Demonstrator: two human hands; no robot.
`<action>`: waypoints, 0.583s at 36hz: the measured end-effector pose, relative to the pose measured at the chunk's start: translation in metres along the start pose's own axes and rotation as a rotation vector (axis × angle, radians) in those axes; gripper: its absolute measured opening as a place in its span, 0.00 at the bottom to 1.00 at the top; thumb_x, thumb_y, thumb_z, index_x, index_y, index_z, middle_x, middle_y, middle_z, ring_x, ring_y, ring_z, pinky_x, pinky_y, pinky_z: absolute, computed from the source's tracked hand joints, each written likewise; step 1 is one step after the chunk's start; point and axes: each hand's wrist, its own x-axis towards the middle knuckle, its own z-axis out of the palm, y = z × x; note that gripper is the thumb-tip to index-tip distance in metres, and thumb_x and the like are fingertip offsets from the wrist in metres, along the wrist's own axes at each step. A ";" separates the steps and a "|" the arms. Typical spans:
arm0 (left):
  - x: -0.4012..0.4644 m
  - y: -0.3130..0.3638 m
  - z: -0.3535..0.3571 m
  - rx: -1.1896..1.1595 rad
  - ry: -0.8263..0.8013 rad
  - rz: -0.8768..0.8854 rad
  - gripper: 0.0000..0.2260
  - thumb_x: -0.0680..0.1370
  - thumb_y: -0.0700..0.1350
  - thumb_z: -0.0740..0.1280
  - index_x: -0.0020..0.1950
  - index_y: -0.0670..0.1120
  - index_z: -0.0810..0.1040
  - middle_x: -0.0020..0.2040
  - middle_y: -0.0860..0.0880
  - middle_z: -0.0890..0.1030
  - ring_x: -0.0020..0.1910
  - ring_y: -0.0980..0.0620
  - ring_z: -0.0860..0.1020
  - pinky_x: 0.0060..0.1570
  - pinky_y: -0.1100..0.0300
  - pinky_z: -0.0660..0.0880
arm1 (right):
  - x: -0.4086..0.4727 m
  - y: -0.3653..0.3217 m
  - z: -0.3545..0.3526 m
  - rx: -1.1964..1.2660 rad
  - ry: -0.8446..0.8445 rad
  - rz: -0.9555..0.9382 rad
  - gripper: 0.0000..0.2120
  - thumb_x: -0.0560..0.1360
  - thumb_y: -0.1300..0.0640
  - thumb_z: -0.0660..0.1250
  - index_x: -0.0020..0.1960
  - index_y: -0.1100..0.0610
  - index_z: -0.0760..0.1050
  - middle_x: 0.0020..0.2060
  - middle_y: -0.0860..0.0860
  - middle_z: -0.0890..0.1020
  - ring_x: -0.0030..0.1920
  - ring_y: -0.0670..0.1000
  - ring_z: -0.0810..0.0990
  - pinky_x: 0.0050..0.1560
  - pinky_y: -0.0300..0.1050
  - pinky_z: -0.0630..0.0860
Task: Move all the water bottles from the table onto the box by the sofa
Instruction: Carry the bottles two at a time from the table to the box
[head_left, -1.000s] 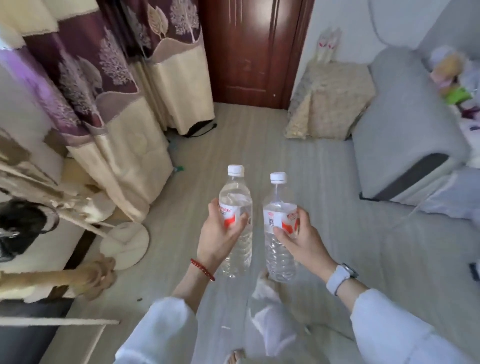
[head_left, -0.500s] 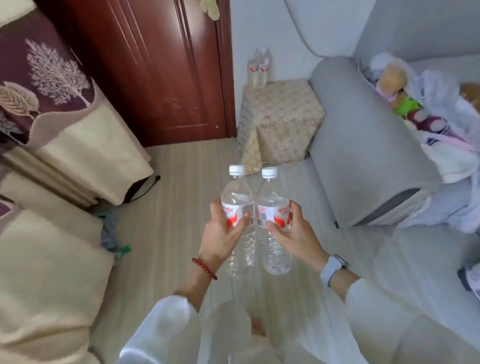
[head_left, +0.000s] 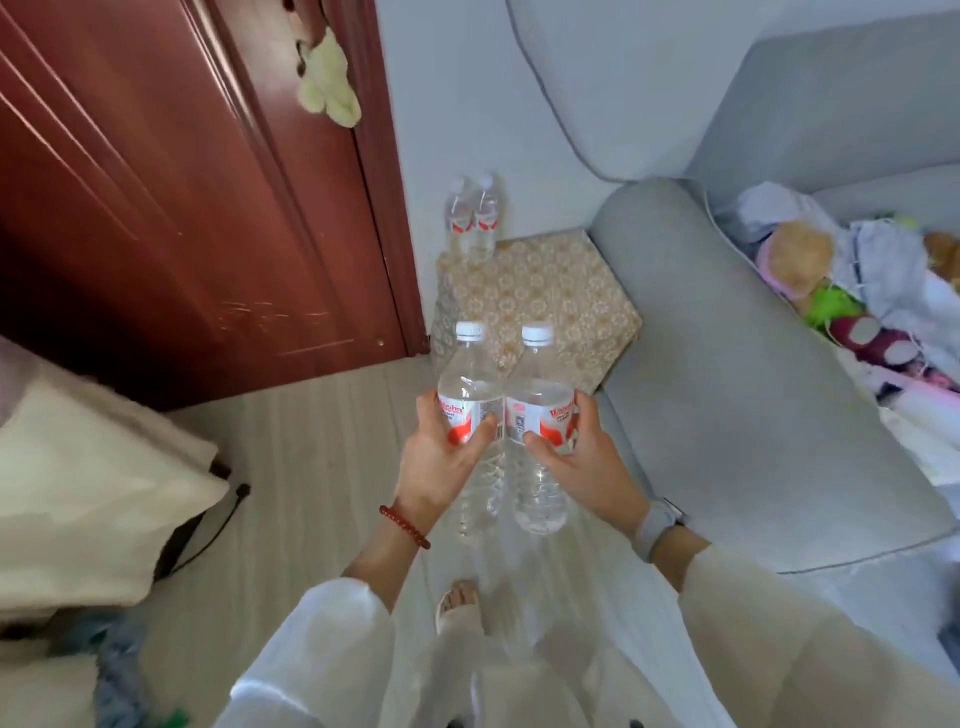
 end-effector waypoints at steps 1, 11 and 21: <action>0.020 0.005 0.004 -0.005 -0.014 -0.003 0.20 0.70 0.59 0.68 0.53 0.55 0.62 0.40 0.66 0.75 0.37 0.58 0.76 0.35 0.64 0.69 | 0.018 -0.003 -0.003 0.021 0.013 0.019 0.29 0.70 0.48 0.69 0.65 0.49 0.58 0.56 0.47 0.78 0.52 0.49 0.80 0.54 0.54 0.78; 0.195 0.042 0.086 -0.211 -0.071 -0.020 0.23 0.70 0.49 0.73 0.60 0.51 0.66 0.45 0.63 0.78 0.41 0.70 0.78 0.38 0.76 0.72 | 0.205 0.010 -0.059 0.039 0.060 0.096 0.28 0.70 0.48 0.69 0.63 0.48 0.58 0.50 0.43 0.77 0.48 0.49 0.80 0.51 0.47 0.78; 0.362 0.047 0.192 -0.185 -0.065 -0.226 0.30 0.66 0.50 0.75 0.62 0.55 0.63 0.45 0.62 0.79 0.44 0.59 0.81 0.49 0.52 0.79 | 0.403 0.060 -0.109 0.053 0.009 0.139 0.31 0.67 0.51 0.72 0.62 0.44 0.57 0.50 0.42 0.74 0.50 0.51 0.78 0.51 0.47 0.77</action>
